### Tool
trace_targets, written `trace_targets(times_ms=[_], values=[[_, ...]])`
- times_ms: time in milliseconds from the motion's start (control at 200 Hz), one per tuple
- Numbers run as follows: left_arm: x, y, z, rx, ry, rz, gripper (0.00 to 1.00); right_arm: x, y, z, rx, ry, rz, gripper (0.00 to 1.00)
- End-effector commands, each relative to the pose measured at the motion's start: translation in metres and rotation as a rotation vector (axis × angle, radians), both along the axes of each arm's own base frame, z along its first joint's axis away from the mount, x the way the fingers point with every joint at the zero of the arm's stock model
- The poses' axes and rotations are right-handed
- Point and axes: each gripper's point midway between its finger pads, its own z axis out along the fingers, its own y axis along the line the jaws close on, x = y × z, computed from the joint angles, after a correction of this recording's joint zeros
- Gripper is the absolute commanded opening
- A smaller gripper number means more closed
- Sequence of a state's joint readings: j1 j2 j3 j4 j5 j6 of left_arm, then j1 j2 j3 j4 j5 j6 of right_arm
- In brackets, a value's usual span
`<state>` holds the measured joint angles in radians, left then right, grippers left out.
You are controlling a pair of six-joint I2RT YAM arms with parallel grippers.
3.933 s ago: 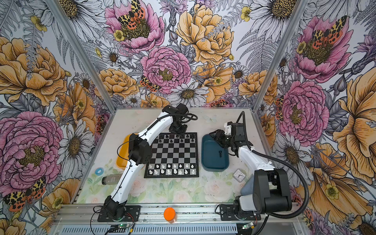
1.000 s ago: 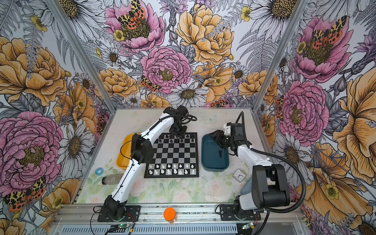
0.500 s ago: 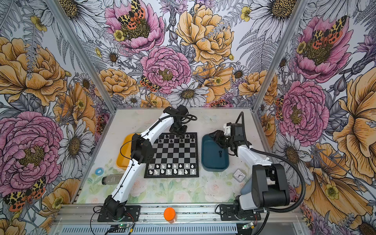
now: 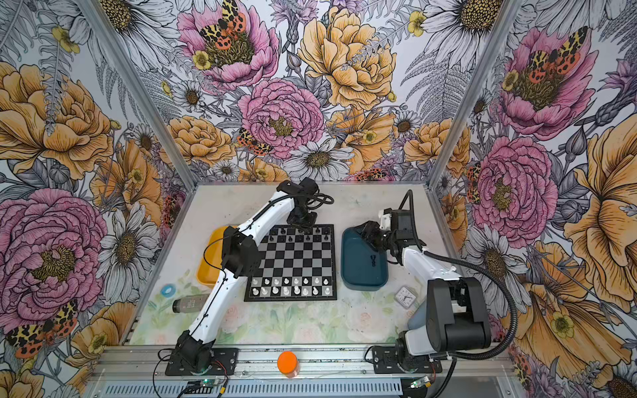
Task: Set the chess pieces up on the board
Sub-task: 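Set the black piece down on the far-row square with the left gripper, then open and raise the left gripper while the right gripper moves over the teal tray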
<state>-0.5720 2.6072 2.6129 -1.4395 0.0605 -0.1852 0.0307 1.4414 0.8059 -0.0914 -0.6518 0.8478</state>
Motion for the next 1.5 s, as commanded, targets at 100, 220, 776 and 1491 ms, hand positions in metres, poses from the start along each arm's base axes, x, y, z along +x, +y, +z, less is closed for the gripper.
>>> trace_targets(times_ms=[100,220,776,1491], values=[[0.007,-0.002,0.045,-0.030,-0.103,0.011,0.23,0.000,-0.003,0.008,0.010,-0.032,-0.012,0.56],[0.007,-0.003,0.051,-0.035,-0.115,0.008,0.23,-0.001,-0.004,0.009,0.010,-0.034,-0.016,0.56],[0.009,-0.007,0.117,-0.073,-0.266,-0.002,0.25,-0.005,-0.006,0.015,-0.031,-0.035,-0.003,0.56],[-0.005,-0.018,0.384,-0.408,-0.959,-0.043,0.26,-0.037,-0.036,-0.008,-0.613,0.200,0.159,0.49]])
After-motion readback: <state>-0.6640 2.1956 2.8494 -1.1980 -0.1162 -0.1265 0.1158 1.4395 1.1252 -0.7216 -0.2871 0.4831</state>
